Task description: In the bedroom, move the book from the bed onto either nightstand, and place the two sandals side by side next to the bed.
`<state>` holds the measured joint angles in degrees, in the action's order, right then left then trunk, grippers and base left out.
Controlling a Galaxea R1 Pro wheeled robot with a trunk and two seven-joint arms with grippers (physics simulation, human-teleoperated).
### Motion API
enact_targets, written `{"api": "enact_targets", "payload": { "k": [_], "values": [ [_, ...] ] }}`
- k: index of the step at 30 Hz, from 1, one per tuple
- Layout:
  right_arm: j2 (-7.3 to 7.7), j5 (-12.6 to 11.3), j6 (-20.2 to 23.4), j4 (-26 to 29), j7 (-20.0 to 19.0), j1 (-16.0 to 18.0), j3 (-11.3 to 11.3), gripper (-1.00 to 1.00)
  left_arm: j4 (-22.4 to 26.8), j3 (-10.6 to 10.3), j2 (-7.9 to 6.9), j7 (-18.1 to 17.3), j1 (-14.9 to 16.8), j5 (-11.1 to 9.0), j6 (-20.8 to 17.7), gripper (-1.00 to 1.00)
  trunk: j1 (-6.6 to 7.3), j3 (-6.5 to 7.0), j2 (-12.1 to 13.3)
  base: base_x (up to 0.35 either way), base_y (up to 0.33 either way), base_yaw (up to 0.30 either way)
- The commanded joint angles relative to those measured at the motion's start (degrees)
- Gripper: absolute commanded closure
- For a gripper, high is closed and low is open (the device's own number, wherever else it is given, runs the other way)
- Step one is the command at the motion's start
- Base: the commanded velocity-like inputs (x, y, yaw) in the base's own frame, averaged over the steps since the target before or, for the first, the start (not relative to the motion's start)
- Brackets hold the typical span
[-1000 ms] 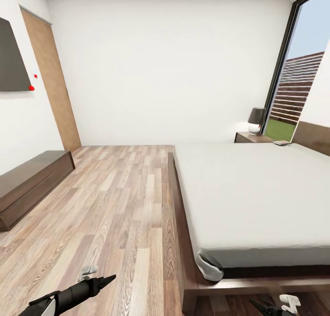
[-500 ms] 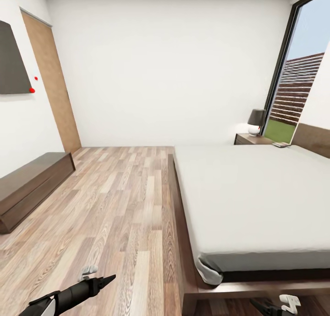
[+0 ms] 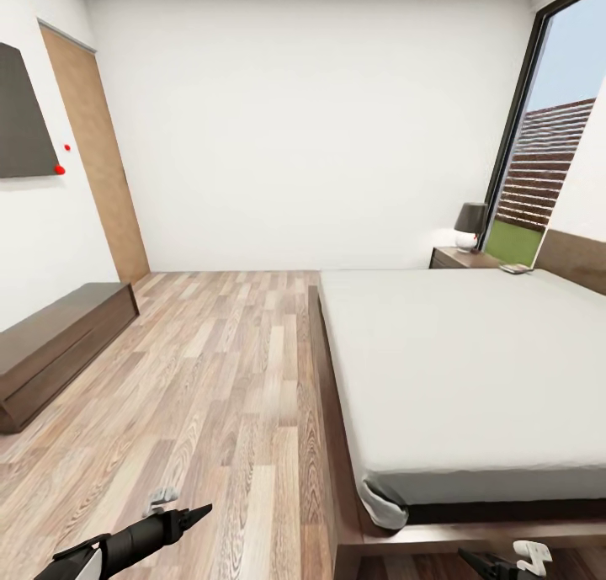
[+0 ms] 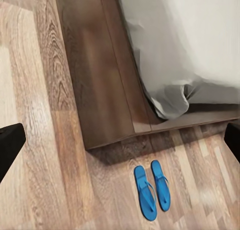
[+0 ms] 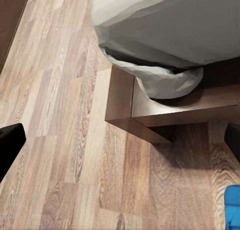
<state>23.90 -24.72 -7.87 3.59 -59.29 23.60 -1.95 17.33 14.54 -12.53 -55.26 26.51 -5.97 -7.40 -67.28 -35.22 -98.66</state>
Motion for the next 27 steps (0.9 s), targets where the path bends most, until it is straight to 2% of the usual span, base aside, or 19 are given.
{"api": "enact_targets", "payload": {
  "k": [1, 27],
  "values": [
    [0.01, 0.3, -0.4, -0.1, -0.1, 0.0, -0.2, -1.0, 0.0, 0.0, -0.01, -0.2, 0.0, -0.4, -0.6, -1.0, 0.23, 0.13, 0.4, 0.0, 0.0, 0.0],
    [0.0, 0.3, -0.4, -0.1, -0.1, 0.0, -0.2, -1.0, 0.0, 0.0, 0.01, -0.2, 0.0, -0.4, -0.6, -1.0, 5.94, 4.79, 10.8, 0.0, 0.0, 0.0]
  ]
}}
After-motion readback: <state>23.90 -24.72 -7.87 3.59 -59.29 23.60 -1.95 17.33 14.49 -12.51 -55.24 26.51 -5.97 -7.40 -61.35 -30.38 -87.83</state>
